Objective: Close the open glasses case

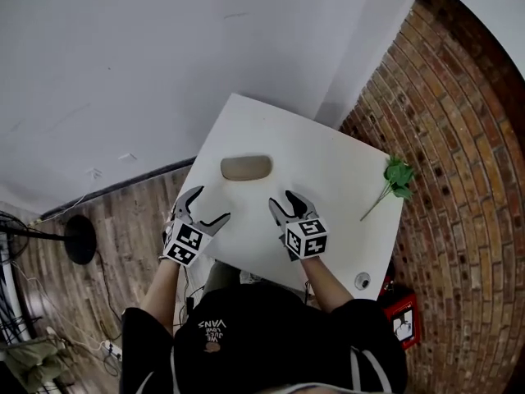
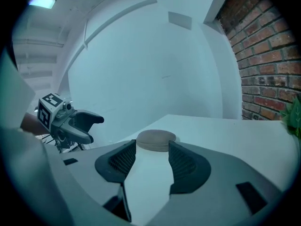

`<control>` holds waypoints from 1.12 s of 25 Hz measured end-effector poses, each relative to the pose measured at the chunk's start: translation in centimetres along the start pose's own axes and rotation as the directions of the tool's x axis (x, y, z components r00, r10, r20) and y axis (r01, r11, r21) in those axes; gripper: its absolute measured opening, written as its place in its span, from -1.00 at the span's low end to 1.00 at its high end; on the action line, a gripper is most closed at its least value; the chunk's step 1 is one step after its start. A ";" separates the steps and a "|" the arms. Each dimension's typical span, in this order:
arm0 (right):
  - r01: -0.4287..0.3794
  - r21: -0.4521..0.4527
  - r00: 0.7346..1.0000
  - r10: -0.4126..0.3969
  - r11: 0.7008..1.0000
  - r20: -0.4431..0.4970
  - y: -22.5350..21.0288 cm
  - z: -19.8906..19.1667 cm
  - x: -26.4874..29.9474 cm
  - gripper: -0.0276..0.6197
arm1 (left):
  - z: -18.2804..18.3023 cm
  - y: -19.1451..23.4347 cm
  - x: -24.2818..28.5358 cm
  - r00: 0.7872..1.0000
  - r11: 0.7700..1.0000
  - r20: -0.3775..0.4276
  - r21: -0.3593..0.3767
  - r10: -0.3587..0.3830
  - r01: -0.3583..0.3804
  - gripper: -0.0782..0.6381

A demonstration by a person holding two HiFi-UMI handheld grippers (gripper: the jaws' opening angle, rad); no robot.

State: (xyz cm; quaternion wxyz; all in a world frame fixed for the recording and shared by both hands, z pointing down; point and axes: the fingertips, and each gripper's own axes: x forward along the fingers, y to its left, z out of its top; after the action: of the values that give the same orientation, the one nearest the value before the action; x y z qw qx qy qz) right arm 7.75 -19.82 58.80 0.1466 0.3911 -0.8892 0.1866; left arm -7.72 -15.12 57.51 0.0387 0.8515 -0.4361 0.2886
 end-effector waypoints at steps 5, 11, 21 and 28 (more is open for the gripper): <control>-0.027 -0.017 1.000 0.027 0.999 0.006 1.7 -0.4 -1.7 -0.25 | -1.7 -1.9 -2.2 0.999 0.999 -0.015 -0.021 0.041 -0.041 0.32; -0.027 -0.019 0.999 0.027 0.999 0.020 3.9 -1.1 -3.7 -0.27 | -2.5 -3.6 -3.3 0.998 0.997 0.022 -0.041 0.064 -0.063 0.10; 0.067 -0.016 0.997 -0.066 0.998 0.049 9.4 -2.5 -6.4 -0.60 | -4.8 -4.5 -8.9 0.996 0.999 0.066 -0.009 0.052 -0.052 -0.39; 0.127 -0.009 0.990 -0.126 0.992 0.062 14.1 -4.1 -8.2 -0.91 | -7.8 -5.4 -12.9 0.998 1.000 0.057 0.003 0.026 -0.026 -0.74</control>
State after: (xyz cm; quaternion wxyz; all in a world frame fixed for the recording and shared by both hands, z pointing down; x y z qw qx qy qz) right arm 2.94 -3.94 56.07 0.1334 0.4512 -0.8679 0.1591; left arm -13.00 0.03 58.25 0.0211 0.8536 -0.4477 0.2654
